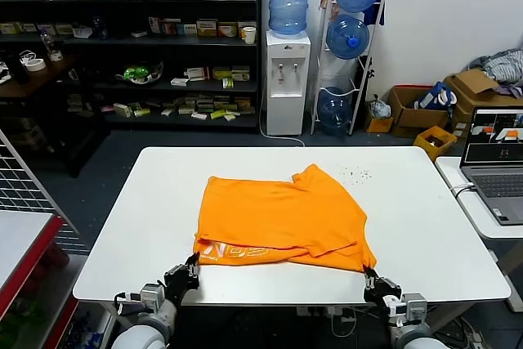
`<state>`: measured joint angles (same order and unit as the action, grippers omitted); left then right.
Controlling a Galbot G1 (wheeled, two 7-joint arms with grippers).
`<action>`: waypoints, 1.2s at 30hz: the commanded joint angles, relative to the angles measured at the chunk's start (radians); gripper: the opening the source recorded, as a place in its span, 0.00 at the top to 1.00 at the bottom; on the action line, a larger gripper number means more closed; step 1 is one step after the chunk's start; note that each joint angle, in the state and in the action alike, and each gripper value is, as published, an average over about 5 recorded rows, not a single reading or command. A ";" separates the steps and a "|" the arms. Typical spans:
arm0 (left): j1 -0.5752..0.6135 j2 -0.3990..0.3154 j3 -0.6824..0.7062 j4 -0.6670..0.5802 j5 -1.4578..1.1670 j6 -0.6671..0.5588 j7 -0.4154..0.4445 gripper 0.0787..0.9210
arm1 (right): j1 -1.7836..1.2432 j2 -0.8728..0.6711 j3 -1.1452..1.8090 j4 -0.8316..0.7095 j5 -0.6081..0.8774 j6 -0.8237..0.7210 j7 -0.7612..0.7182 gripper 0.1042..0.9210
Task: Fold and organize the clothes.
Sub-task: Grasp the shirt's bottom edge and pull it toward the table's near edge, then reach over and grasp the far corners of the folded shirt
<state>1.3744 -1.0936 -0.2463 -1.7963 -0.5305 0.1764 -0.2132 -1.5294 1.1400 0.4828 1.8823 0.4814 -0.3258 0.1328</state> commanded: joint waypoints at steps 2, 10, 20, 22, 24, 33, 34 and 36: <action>0.037 0.023 -0.031 -0.078 -0.025 0.002 -0.027 0.99 | -0.044 -0.011 0.018 0.057 0.026 0.000 0.016 0.97; 0.152 0.061 -0.089 -0.181 -0.061 0.006 -0.055 0.99 | -0.129 -0.023 0.050 0.142 0.038 -0.013 0.017 0.97; 0.295 0.045 -0.101 -0.239 -0.047 0.008 -0.047 0.95 | -0.222 -0.019 0.051 0.177 -0.046 -0.040 -0.001 0.86; 0.303 0.040 -0.106 -0.241 -0.041 0.008 -0.042 0.89 | -0.230 -0.020 0.052 0.176 -0.107 -0.036 -0.011 0.79; 0.305 0.041 -0.117 -0.252 -0.040 0.010 -0.042 0.83 | -0.235 -0.024 0.060 0.181 -0.155 -0.026 -0.018 0.71; 0.166 0.116 -0.202 -0.308 -0.142 0.037 -0.050 0.52 | -0.122 -0.136 0.133 0.263 -0.044 -0.018 -0.017 0.40; 0.119 0.130 -0.199 -0.293 -0.161 0.039 -0.045 0.48 | -0.069 -0.156 0.124 0.258 -0.011 -0.026 -0.014 0.36; 0.005 0.152 -0.176 -0.244 -0.196 0.043 -0.038 0.42 | 0.065 -0.195 0.087 0.220 0.049 -0.045 -0.006 0.29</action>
<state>1.5726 -1.0052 -0.4018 -2.0600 -0.6305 0.2093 -0.2613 -1.6298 1.0278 0.5676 2.0873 0.4481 -0.3601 0.1277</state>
